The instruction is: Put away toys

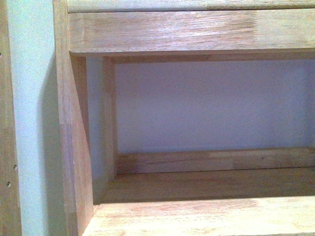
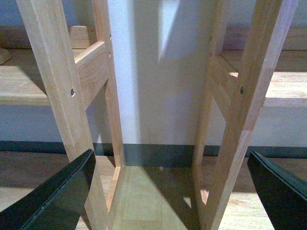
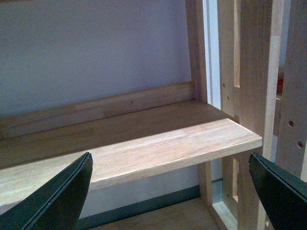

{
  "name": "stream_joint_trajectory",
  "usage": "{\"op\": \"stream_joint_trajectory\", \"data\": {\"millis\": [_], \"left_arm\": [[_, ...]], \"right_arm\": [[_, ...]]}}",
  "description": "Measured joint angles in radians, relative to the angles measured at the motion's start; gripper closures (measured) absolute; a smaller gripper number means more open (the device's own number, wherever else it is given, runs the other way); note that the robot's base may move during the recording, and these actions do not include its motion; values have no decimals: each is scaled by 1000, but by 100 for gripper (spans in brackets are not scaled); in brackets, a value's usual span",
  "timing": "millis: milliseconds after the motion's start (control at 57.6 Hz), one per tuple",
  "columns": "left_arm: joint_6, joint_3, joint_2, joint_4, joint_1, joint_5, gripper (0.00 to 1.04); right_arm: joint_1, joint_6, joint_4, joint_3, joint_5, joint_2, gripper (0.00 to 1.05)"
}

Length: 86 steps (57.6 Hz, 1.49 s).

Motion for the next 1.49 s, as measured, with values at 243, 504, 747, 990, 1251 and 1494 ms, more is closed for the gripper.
{"op": "stream_joint_trajectory", "data": {"millis": [243,504,747,990,1251,1494], "left_arm": [[0,0,0,0,0,0,6],[0,0,0,0,0,0,6],[0,0,0,0,0,0,6],[0,0,0,0,0,0,6],[0,0,0,0,0,0,6],[0,0,0,0,0,0,6]], "right_arm": [[-6,-16,-11,-34,-6,-52,70],[-6,-21,-125,-62,-6,-192,101],[-6,-22,-125,-84,-6,-209,101],[-6,-22,-122,-119,-6,-250,101],[-6,-22,-122,-119,-6,-251,101],[-6,-23,-122,-119,-6,-251,76]]}}
